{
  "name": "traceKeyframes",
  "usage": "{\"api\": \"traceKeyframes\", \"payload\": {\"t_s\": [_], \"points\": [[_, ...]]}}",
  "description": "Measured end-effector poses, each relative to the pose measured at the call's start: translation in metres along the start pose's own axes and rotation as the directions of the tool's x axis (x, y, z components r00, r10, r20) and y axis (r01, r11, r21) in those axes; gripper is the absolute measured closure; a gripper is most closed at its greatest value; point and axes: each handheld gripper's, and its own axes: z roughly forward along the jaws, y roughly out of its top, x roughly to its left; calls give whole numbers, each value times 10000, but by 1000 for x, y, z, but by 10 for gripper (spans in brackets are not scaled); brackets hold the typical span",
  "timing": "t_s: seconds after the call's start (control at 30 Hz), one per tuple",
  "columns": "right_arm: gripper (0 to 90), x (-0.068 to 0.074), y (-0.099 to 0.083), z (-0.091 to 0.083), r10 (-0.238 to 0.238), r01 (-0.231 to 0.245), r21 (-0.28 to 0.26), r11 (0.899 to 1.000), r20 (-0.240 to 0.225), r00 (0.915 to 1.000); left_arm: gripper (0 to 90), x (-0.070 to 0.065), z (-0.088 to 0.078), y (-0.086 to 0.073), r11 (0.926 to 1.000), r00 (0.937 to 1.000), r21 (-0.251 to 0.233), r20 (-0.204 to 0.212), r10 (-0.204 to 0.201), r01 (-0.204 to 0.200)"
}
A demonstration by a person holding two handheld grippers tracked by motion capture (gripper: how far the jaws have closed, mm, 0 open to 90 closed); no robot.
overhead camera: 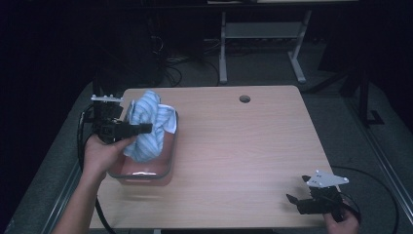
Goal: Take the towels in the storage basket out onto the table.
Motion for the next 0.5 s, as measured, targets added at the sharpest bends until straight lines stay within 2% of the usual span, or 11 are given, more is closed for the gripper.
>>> {"api": "traceKeyframes", "payload": {"t_s": [0.17, 0.5], "points": [[138, -1, 0, 0, 13, -13, -19, 10000, -2, 10000, 679, -6, 7, 4, 10000, 10000, 50, 93, 35, -35], [138, -1, 0, 0, 35, -35, -44, 10000, 11, 10000, 679, -22, 16, 17, 9991, 9991, 225, 200, 368, -372]]}}
